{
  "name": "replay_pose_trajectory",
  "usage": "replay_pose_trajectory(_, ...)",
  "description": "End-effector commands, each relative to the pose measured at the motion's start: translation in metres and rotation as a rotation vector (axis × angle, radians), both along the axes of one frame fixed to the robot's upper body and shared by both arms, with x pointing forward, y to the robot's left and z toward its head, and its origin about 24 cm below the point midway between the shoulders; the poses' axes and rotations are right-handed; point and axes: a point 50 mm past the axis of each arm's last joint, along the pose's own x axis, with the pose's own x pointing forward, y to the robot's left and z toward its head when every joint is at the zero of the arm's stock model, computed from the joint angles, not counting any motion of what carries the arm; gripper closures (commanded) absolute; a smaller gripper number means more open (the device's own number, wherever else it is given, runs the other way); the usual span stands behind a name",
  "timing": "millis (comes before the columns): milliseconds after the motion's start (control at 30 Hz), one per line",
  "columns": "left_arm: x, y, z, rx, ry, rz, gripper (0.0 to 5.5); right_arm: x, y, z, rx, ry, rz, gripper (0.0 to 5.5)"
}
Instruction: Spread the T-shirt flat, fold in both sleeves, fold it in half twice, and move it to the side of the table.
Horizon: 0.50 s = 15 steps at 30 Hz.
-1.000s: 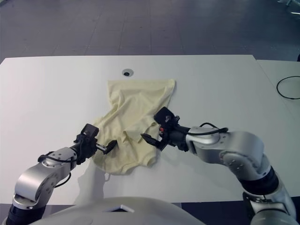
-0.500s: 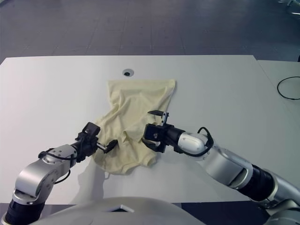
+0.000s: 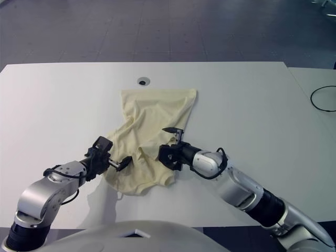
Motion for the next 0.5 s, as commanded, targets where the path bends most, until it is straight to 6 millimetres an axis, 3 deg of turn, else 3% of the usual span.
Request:
replay_pose_trajectory(33,-0.006,0.0054,-0.0125,0.043,0.085,0.012,0.1,0.0027,0.0005,-0.0005,0.015,-0.018,-0.012,0.75)
replay_pose_trajectory(500,-0.0075,0.0047,-0.0133,0.04,0.087,0.018,0.1,-0.0046,-0.0032,-0.005,0.043,-0.004,0.013,2.93)
